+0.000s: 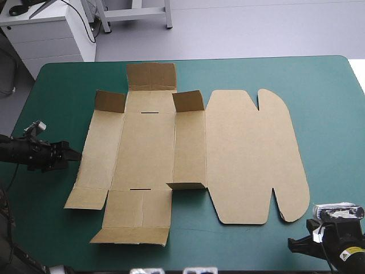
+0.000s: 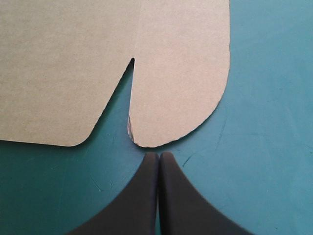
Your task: Fold the box
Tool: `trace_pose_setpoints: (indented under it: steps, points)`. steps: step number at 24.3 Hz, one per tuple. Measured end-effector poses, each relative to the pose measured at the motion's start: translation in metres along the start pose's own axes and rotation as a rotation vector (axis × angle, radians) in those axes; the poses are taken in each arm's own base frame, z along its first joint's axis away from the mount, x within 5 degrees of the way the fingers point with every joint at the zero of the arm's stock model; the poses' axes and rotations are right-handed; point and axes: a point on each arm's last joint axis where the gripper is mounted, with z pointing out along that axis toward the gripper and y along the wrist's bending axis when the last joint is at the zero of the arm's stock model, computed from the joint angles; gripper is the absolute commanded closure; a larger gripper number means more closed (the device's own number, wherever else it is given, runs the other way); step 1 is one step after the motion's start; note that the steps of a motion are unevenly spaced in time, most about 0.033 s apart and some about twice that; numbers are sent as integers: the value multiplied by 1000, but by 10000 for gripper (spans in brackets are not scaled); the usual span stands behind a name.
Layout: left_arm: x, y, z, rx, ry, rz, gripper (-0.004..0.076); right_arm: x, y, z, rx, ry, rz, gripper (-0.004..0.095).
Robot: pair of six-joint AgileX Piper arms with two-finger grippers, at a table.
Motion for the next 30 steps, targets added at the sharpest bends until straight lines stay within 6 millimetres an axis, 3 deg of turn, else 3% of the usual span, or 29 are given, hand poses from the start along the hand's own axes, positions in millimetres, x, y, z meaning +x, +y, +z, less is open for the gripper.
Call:
trace_pose_setpoints:
  steps: [4, 15, 23, 26, 30]
  points:
    - [-3, 2, 21, 21, 58, 1, 281, 0, 0, 0, 0, -1, 0, 927]
    - [-10, -39, 63, 115, 162, 115, 281, 0, 0, 0, 0, -1, 0, 927]
    - [-10, -43, 67, 117, 174, 127, 283, 0, 0, 0, 0, -1, 0, 927]
    - [-10, -43, 67, 115, 176, 102, 335, 0, 0, 0, 0, -1, 0, 927]
    - [-11, -41, 68, 103, 174, 89, 528, 0, 0, 0, 0, -1, 0, 927]
